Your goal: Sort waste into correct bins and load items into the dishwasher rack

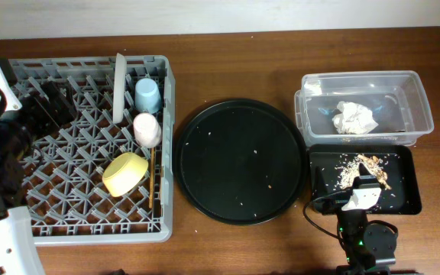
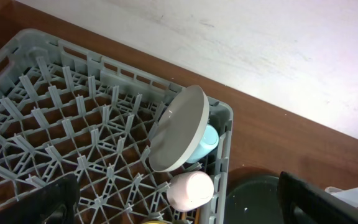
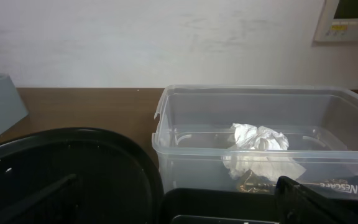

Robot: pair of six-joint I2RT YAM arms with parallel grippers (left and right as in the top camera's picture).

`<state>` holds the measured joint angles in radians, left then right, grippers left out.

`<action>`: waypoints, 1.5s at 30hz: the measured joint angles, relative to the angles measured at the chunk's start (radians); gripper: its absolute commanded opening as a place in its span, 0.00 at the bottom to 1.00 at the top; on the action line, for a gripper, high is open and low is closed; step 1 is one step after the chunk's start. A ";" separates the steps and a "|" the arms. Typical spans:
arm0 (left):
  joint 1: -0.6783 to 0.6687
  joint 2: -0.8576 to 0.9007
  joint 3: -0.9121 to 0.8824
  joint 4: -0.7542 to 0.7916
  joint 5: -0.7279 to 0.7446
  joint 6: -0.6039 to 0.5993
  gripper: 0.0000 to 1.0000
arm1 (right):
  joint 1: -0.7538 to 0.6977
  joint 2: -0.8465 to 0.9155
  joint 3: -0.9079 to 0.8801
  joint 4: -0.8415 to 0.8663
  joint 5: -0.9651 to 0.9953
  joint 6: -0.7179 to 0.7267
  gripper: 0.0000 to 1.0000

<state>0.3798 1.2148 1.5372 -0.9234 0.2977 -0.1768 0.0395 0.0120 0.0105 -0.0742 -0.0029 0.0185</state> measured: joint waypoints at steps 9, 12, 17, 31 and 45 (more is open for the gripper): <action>-0.050 0.004 0.000 0.000 -0.010 0.000 0.99 | 0.000 0.000 0.000 0.000 -0.002 -0.001 0.99; -0.256 -0.017 0.000 -0.001 -0.010 0.000 0.99 | 0.000 0.000 0.000 0.000 -0.003 -0.001 0.99; -0.383 -0.319 -0.179 0.005 -0.008 0.000 0.99 | 0.000 -0.002 0.000 0.000 -0.004 -0.001 0.99; -0.397 -1.195 -1.477 1.331 -0.123 0.000 0.99 | -0.001 -0.002 0.000 -0.001 -0.007 0.000 0.99; -0.404 -1.201 -1.525 0.845 -0.288 0.230 0.99 | -0.001 -0.002 0.000 -0.001 -0.007 -0.001 0.99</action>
<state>-0.0238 0.0139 0.0120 -0.0788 0.0093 0.0536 0.0387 0.0101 0.0109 -0.0750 -0.0097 0.0177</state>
